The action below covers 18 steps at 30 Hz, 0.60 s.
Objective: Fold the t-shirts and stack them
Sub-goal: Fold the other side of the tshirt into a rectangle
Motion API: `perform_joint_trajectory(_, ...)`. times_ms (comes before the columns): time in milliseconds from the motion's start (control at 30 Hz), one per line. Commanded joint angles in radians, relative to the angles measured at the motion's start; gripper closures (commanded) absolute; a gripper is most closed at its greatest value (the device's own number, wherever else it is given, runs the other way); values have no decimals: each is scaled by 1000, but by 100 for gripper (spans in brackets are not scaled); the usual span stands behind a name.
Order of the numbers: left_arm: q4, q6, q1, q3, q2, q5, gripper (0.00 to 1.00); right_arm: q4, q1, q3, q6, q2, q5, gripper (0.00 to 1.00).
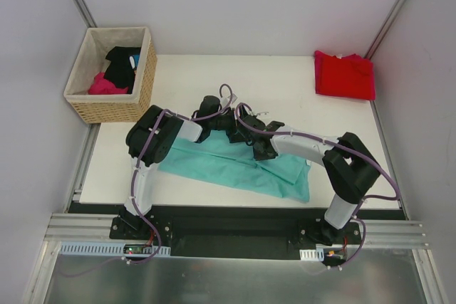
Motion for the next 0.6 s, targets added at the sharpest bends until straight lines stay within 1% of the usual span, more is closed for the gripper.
perform_joint_trajectory(0, -97, 54, 7, -5, 3, -23, 1, 21, -2, 24, 7, 7, -18, 75)
perform_joint_trajectory(167, -99, 49, 7, 0, 11, -21, 1, 32, -2, 14, 13, 10, -28, 76)
perform_joint_trajectory(233, -97, 49, 7, 0, 13, -21, 1, 33, -4, 1, 18, 9, -34, 79)
perform_joint_trajectory(333, -99, 51, 7, 1, 11, -24, 1, 38, -2, -6, 19, 7, -39, 87)
perform_joint_trajectory(367, -97, 49, 7, 1, 13, -23, 1, 36, -2, -8, 18, 6, -39, 95)
perform_joint_trajectory(400, -97, 48, 7, 4, 14, -23, 1, 36, -2, -9, 22, 6, -39, 98)
perform_joint_trajectory(567, -100, 49, 7, 11, 14, -23, 1, 35, -2, -15, 22, 1, -44, 99)
